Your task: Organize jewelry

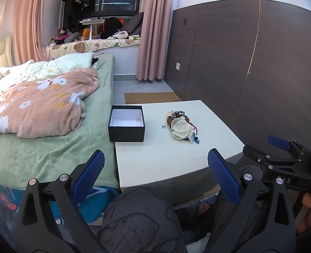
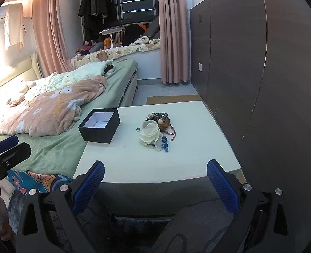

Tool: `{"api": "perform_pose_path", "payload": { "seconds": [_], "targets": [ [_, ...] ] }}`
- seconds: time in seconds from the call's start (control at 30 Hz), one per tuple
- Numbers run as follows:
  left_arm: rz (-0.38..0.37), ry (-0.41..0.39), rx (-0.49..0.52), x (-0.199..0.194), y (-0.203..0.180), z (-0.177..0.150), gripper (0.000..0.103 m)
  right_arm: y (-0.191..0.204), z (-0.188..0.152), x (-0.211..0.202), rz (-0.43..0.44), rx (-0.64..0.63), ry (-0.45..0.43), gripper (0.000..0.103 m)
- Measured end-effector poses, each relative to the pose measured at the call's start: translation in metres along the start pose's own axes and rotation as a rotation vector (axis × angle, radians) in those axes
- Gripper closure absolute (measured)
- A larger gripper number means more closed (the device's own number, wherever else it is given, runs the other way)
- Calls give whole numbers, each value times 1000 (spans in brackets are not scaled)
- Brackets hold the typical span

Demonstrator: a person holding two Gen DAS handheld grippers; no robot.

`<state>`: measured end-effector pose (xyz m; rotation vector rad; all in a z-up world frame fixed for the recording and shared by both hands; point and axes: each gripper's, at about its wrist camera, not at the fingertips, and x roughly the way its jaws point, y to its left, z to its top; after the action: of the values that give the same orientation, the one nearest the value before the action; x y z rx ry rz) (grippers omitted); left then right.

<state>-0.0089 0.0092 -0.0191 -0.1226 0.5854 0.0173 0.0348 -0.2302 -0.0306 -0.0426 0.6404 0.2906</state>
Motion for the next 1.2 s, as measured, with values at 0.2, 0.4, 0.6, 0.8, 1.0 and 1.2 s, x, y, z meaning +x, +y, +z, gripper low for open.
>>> {"api": "perform_pose_path", "payload": {
  "seconds": [0.2,0.4,0.6,0.8,1.0,1.2],
  "targets": [
    [7,-20,2,-11,0,0,5,-4,-3,-6,0,8,-5,8],
    [6,-21,9,-15,-4,2,5,-5,-4,-7,-2,9,-1,8],
    [4,-14,2,-15,-7,4,5,-11,2,-9,7,7,12,8],
    [-2,-3,8,-11,-11,12,5,-19,8,-7,11,19,11,8],
    [-23,28,1,11,-16,24,5,-40,20,6,129,65,19,8],
    [-56,54,-2,41,-24,44,5,-64,31,33,141,118,57,11]
  ]
}}
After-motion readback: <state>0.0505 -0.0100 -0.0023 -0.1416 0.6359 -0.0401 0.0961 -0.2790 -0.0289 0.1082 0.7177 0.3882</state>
